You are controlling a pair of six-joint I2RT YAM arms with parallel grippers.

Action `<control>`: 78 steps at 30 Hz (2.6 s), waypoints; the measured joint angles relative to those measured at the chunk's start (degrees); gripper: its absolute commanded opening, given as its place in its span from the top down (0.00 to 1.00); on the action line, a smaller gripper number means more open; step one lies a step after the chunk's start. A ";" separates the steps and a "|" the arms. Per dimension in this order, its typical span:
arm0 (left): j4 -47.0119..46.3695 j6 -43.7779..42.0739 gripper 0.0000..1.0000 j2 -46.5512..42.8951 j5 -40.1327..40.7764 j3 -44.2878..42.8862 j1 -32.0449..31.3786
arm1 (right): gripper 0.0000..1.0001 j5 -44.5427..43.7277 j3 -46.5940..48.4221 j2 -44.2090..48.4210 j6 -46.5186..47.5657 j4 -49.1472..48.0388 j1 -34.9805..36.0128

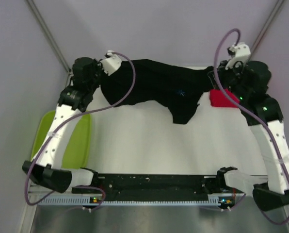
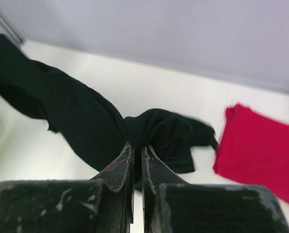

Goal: Fold and stack the t-shirts
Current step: Flatten out the tshirt

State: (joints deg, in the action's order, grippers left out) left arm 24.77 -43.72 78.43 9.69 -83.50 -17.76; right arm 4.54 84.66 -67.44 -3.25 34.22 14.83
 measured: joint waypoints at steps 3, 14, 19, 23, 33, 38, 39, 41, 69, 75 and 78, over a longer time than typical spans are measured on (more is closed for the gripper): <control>9.07 1.29 1.00 -6.08 -0.79 -7.13 1.03 | 1.00 1.36 2.32 7.80 -0.26 0.11 0.00; 29.59 3.10 1.00 -10.34 -2.32 -14.58 1.77 | 1.00 5.64 3.30 14.05 -1.29 6.62 0.02; 21.92 1.36 1.00 -5.88 0.85 -10.12 1.88 | 1.00 5.29 15.17 -0.92 -0.15 7.69 -0.57; 14.25 0.96 1.00 6.29 6.38 -16.59 2.27 | 1.00 7.80 36.15 -21.55 -1.75 6.80 -3.89; -1.18 0.26 1.00 23.32 12.07 -40.19 3.13 | 1.00 9.16 57.75 -40.96 -11.89 1.88 -11.67; -4.94 -1.81 1.00 15.34 8.96 -28.79 3.19 | 1.00 11.37 40.76 -25.55 -10.14 -1.22 -11.63; -4.90 -2.36 1.00 13.33 7.91 -25.27 3.19 | 1.00 12.00 35.50 -21.07 -9.66 -1.62 -11.63; -4.26 -4.28 0.71 8.20 4.48 -15.76 3.19 | 1.00 13.31 24.76 -12.55 -8.90 -2.25 -11.65; 13.81 -23.15 0.23 26.03 -11.96 4.76 3.04 | 0.20 -3.26 -24.26 -12.09 -10.88 12.20 -11.80; 13.81 -23.96 0.28 33.64 -10.91 -4.50 3.15 | 0.21 -5.49 -28.74 -0.15 -16.22 18.73 -4.50; 14.75 -23.34 0.28 34.40 -13.77 -9.05 3.41 | 0.22 -5.53 -35.23 2.45 -20.81 18.82 -0.70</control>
State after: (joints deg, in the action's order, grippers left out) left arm 39.53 -67.07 112.84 -4.08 -92.55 -14.35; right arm -0.99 49.43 -64.99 -24.05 53.04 14.13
